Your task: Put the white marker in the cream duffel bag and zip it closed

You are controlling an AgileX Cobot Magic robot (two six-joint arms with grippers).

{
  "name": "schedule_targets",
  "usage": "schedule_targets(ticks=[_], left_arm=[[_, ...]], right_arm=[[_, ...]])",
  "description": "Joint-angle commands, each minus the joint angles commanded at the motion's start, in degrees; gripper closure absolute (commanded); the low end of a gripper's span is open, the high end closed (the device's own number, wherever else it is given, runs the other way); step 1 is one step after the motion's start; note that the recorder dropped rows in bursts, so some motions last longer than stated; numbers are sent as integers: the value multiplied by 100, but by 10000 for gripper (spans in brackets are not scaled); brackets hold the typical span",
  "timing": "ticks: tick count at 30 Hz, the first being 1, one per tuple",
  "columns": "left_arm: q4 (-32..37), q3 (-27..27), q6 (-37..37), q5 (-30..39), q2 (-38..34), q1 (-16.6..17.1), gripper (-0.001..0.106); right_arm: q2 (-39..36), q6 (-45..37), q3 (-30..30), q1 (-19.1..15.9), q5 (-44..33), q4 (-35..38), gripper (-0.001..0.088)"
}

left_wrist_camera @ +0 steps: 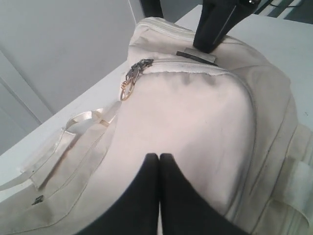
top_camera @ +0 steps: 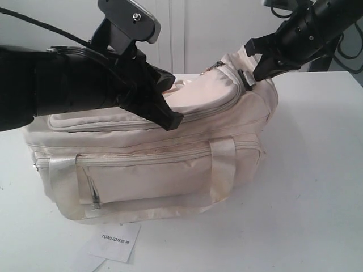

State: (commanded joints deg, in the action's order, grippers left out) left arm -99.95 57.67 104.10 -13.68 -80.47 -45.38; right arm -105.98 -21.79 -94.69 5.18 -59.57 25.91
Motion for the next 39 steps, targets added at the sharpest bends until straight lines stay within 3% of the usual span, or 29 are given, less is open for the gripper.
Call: schedule_targets(ticks=[6, 8, 16, 22, 26, 31, 34, 37, 39], left_arm=[[0, 0, -425, 182, 0, 0, 1053], [0, 34, -425, 283, 0, 0, 1053], [0, 644, -492, 231, 0, 200, 1053], [0, 854, 1220, 92, 147, 827, 1053], [0, 854, 1228, -26, 486, 1469, 1053], [0, 854, 1241, -68, 753, 2371, 1053], [0, 854, 1533, -696, 854, 2762, 1053], [0, 854, 1601, -1187, 997, 2896, 1053], [0, 844, 996, -780, 1094, 2922, 1053]], right_arm=[[12, -37, 0, 0, -2, -134, 418], [62, -62, 0, 0, 89, -404, 352], [615, 454, 0, -63, 505, -1669, 350], [1105, 776, 0, -63, 426, -2287, 350], [1387, 1075, 70, -63, 403, -2860, 434], [1647, 1164, 229, -65, 326, -3419, 686], [1797, 1154, 476, -65, 302, -3594, 844], [1947, 1313, 787, -75, 490, -3997, 868], [2022, 1346, 936, -75, 716, -4008, 868]])
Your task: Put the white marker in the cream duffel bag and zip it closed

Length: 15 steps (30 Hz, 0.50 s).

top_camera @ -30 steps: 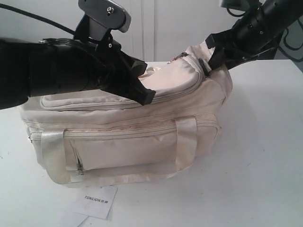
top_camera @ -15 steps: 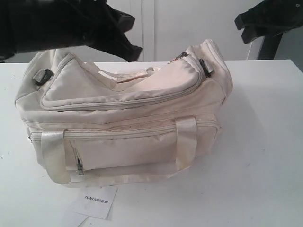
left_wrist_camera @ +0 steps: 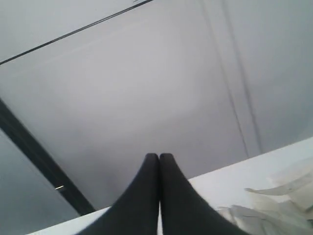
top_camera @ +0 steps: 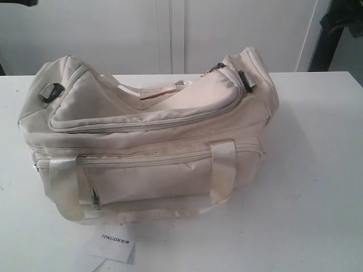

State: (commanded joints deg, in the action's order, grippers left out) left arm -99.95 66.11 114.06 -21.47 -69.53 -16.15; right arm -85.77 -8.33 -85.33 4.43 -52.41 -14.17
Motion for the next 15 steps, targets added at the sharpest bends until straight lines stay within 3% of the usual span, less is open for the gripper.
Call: schedule_targets(ticks=[5, 8, 15], left_arm=[[0, -52, -857, 2734, 87, 0, 1053], [121, -248, -1069, 4328, 87, 0, 1053], [3511, -589, -3685, 7537, 87, 0, 1053]], right_arm=[[99, 191, 261, -21, 326, -237, 868], [99, 310, 396, -205, 429, -251, 868], [99, 299, 679, -806, 463, -197, 868]])
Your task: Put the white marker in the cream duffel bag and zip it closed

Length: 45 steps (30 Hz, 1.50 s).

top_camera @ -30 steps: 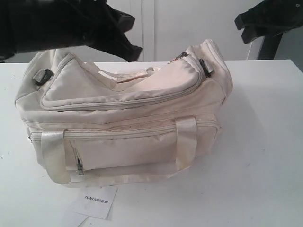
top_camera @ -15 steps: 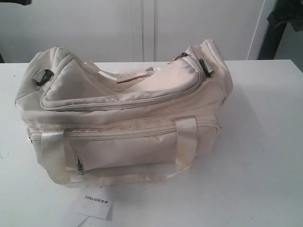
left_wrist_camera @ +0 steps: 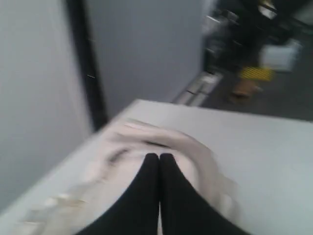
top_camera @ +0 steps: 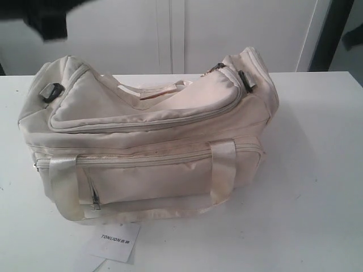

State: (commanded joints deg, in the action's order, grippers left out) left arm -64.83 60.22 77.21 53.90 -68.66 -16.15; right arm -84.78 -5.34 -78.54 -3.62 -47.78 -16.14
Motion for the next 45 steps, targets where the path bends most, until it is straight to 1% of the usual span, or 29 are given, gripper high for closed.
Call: schedule_targets(ticks=[1, 2, 3, 6, 7, 8, 9, 10, 11, 12, 13, 14, 15, 16, 18, 20, 22, 26, 31, 36, 39, 43, 45], left_arm=[[485, 0, -689, 63, 0, 0, 1053], [1068, 0, -1641, -11, 0, 5, 1053], [1801, 37, -2468, -131, 0, 5, 1053], [3524, 106, -3932, -344, 0, 5, 1053], [4190, 176, -4596, -374, 0, 14, 1053], [4406, 215, -4846, -389, 0, 18, 1053], [4519, 278, -5097, -442, 0, 108, 1053], [4519, 317, -5157, -483, 0, 183, 1053], [4519, 331, -5194, -598, 0, 360, 1053], [4519, 331, -5194, -619, 0, 486, 1053], [4519, 331, -5194, -629, 0, 771, 1053], [4519, 331, -5208, -633, 0, 942, 1053], [4519, 331, -5321, -685, 0, 1278, 1053], [4519, 331, -5464, -795, 0, 1502, 1053], [4519, 331, -5606, -1007, 0, 1683, 1053], [4519, 308, -5606, -1078, 0, 1683, 1053], [4519, 310, -5606, -1129, 40, 1683, 1053], [4519, 81, -5606, -1563, 330, 1670, 1053], [4519, -483, -5606, -2172, 825, 1670, 1053], [4431, -1118, -5606, -3086, 1234, 1670, 1053], [4431, -1450, -5606, -3566, 1443, 1670, 1053], [4413, -1762, -5606, -3725, 1796, 1661, 1053], [4413, -1926, -5606, -3737, 2013, 1594, 1053]], right_arm=[[0, 0, 0, -102, -64, 84, 868], [0, 0, 0, -202, -125, 149, 868], [0, 0, 0, -298, -150, 189, 868], [0, 12, 0, -531, -140, 592, 868], [0, 25, 0, -612, 1, 797, 868], [0, 57, 0, -612, 79, 858, 868], [22, 57, 0, -612, 180, 1106, 868], [35, 45, 14, -612, 225, 1236, 868], [165, -44, 150, -612, 461, 1654, 868], [247, -104, 246, -612, 581, 1867, 868], [499, -282, 559, -612, 904, 2225, 868], [612, -312, 704, -612, 1045, 2288, 868], [946, -351, 1094, -612, 1391, 2399, 868], [1158, -351, 1390, -612, 1617, 2411, 868], [1534, -454, 1792, -612, 1882, 2411, 868], [1844, -645, 2127, -586, 2154, 2411, 868], [2135, -766, 2402, -429, 2430, 2400, 868], [2468, -836, 2828, -198, 2930, 2387, 868], [2824, -1029, 3387, -8, 3516, 2399, 868], [3268, -1029, 4027, 156, 4302, 2399, 868], [3457, -1051, 4292, 185, 4567, 2389, 868], [3690, -1051, 4520, 185, 4666, 2389, 868], [3823, -1051, 4599, 185, 4708, 2389, 868]])
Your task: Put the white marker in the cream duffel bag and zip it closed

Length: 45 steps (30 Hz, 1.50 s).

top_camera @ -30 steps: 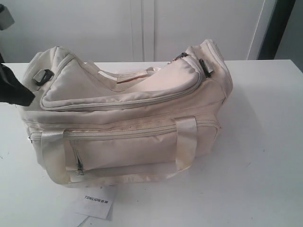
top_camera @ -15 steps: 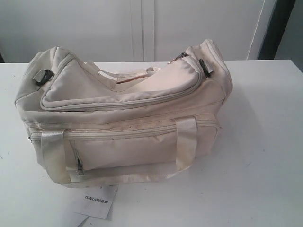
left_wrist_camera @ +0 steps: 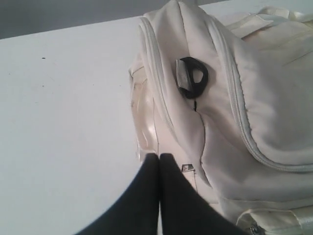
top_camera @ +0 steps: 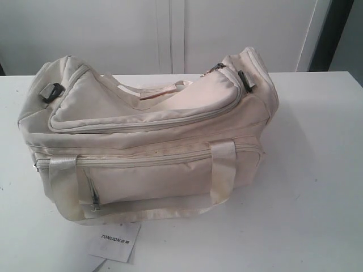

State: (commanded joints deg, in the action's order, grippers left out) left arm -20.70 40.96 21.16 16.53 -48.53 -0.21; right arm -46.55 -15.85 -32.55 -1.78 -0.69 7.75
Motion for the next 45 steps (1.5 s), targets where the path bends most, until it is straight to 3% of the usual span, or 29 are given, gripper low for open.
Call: schedule_targets(ticks=[6, 23, 38, 45], left_arm=[[13, -436, 0, -132, 638, -278, 1053], [13, -1446, 0, -744, 2098, -290, 1053], [0, -1960, 0, -604, 3469, -290, 1053], [0, -1960, 0, -167, 3598, -290, 1053]], right_arm=[[375, -118, 300, 0, 14, 0, 868], [1651, -106, 1026, 0, 289, 0, 868], [2648, -65, 1445, 0, 267, 0, 868], [2723, -48, 1457, 0, 102, 0, 868]])
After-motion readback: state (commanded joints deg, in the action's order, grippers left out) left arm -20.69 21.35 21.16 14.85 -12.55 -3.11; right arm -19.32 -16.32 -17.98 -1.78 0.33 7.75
